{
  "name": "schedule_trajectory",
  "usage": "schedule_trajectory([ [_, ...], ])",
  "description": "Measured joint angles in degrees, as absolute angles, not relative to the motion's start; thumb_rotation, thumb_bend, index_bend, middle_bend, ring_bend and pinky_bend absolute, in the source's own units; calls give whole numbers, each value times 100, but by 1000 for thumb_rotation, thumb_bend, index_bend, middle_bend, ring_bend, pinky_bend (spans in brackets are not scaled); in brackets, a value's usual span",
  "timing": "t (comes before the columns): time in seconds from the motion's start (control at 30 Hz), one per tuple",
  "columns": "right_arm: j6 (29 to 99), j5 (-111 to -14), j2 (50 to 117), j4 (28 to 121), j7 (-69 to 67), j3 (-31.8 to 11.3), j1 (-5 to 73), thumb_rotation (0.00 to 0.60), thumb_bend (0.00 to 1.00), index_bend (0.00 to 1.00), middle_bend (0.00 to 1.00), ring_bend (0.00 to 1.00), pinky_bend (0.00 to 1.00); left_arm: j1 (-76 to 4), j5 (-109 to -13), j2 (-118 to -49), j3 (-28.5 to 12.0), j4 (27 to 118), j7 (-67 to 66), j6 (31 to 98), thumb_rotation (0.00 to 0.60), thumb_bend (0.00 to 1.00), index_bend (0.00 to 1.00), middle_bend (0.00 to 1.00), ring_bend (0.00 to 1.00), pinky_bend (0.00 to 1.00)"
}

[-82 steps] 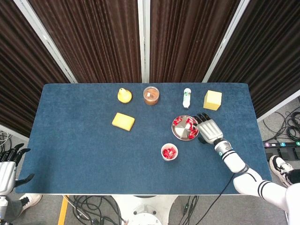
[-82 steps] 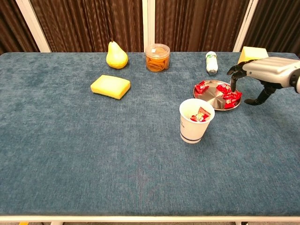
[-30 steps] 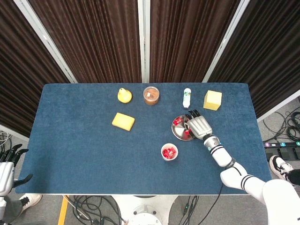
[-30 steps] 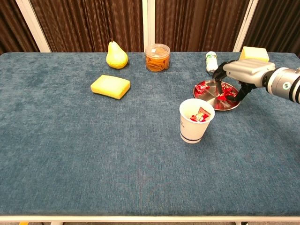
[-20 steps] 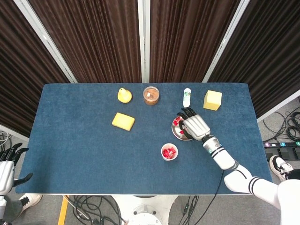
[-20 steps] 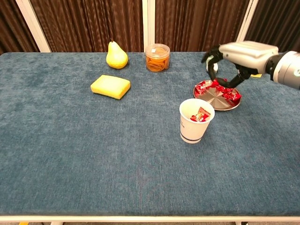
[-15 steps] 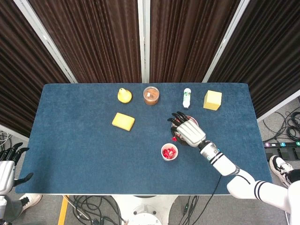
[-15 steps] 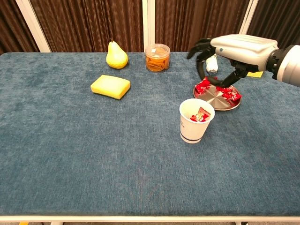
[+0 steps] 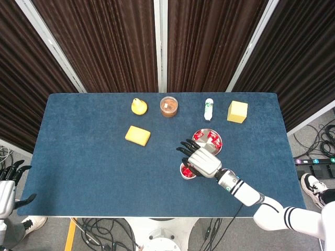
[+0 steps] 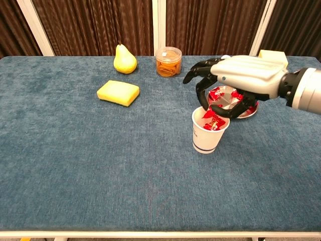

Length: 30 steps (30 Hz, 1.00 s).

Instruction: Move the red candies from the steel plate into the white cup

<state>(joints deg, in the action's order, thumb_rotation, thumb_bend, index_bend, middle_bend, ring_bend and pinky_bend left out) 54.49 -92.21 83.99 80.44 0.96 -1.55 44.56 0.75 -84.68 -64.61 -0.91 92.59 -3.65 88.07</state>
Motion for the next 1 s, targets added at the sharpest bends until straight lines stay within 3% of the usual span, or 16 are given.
schedule_trajectory([
  [0.23, 5422, -9116, 8393, 8100, 237, -164, 4441, 600, 279, 345, 82, 0, 0, 97, -8448, -6489, -84, 9176, -286, 8808, 600, 89, 306, 236, 215, 219],
  [0.33, 5494, -9081, 8340, 8155, 227, -189, 4406, 600, 220, 331, 79, 0, 0, 85, -8469, -6501, -90, 9157, -273, 8806, 600, 90, 306, 236, 215, 219],
  [0.7, 5438, -8031, 8090, 7995, 454, -672, 4320, 600, 216, 328, 80, 0, 0, 57, -8536, -6517, -98, 9144, -263, 8820, 600, 90, 306, 236, 215, 219],
  [1.0, 4641, -6613, 8611, 6674, 1137, -1025, 4537, 600, 221, 327, 78, 0, 0, 55, -8537, -6494, -92, 9196, -313, 8813, 600, 90, 306, 236, 215, 219],
])
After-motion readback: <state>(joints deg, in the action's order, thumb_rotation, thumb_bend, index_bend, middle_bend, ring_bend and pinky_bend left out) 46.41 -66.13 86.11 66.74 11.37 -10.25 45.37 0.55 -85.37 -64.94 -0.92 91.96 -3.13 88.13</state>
